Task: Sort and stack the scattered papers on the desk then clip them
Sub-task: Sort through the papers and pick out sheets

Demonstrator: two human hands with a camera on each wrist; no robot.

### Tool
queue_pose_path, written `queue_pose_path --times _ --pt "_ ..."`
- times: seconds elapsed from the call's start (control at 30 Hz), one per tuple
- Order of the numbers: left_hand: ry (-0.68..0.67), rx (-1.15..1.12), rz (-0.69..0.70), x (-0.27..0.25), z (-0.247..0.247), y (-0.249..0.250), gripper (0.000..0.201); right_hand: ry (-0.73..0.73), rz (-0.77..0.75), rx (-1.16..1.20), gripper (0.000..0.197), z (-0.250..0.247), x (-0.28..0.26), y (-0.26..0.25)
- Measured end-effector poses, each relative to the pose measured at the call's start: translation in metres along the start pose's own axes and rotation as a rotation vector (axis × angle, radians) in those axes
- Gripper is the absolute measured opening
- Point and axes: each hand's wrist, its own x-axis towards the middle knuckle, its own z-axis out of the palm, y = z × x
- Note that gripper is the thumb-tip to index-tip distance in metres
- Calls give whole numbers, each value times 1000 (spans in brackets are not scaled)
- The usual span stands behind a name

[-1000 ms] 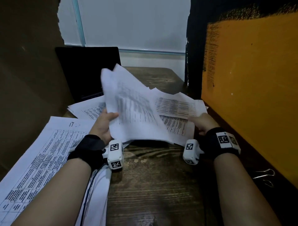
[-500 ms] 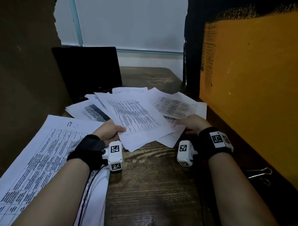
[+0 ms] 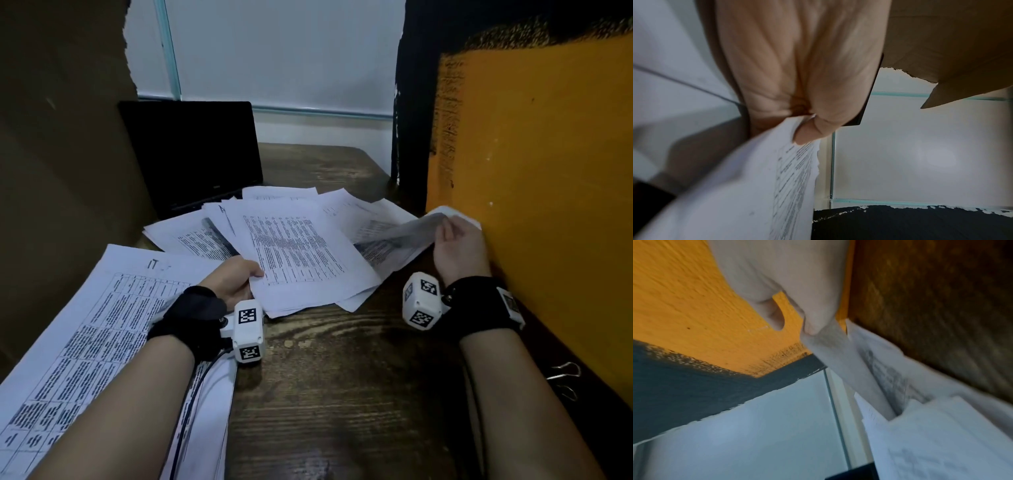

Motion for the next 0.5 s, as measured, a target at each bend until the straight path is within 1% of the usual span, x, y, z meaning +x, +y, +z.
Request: queue_pose_path --times 0.03,0.07,0.1,0.13,0.17,0.2,0.23,0.27,0.3,0.37,0.43,0.47,0.5 --pt "-29 -28 -4 0 0 0 25 -32 18 -7 51 2 0 -2" --pt "-48 -58 -11 -1 0 0 14 -119 10 -28 56 7 -10 -2" --pt "-61 -80 -22 -4 2 1 10 -164 -126 -143 45 14 -23 4" --pt "-57 -91 -24 -6 3 2 12 -229 -59 -121 28 21 -22 9" --pt "-55 -82 -6 -8 5 2 12 -296 64 -120 17 28 -29 14" --pt "-57 -74 16 -8 5 1 11 -379 141 -170 14 35 -39 16" --pt "-63 -74 42 -10 6 2 17 -458 181 -237 15 39 -46 18" --pt "-48 -67 72 -9 5 2 25 -514 188 -239 18 42 -49 17" --pt "-19 -68 115 -8 4 3 32 -532 165 -226 23 43 -49 14" --pt "73 -126 185 -3 2 2 42 -482 113 -229 33 40 -42 9" --pt "176 -179 240 3 -2 1 48 -415 119 -324 39 35 -32 7" --pt "203 -193 253 6 -3 1 49 -394 119 -382 41 32 -29 9" --pt "202 -217 255 8 -2 1 49 -370 105 -412 43 29 -26 11"
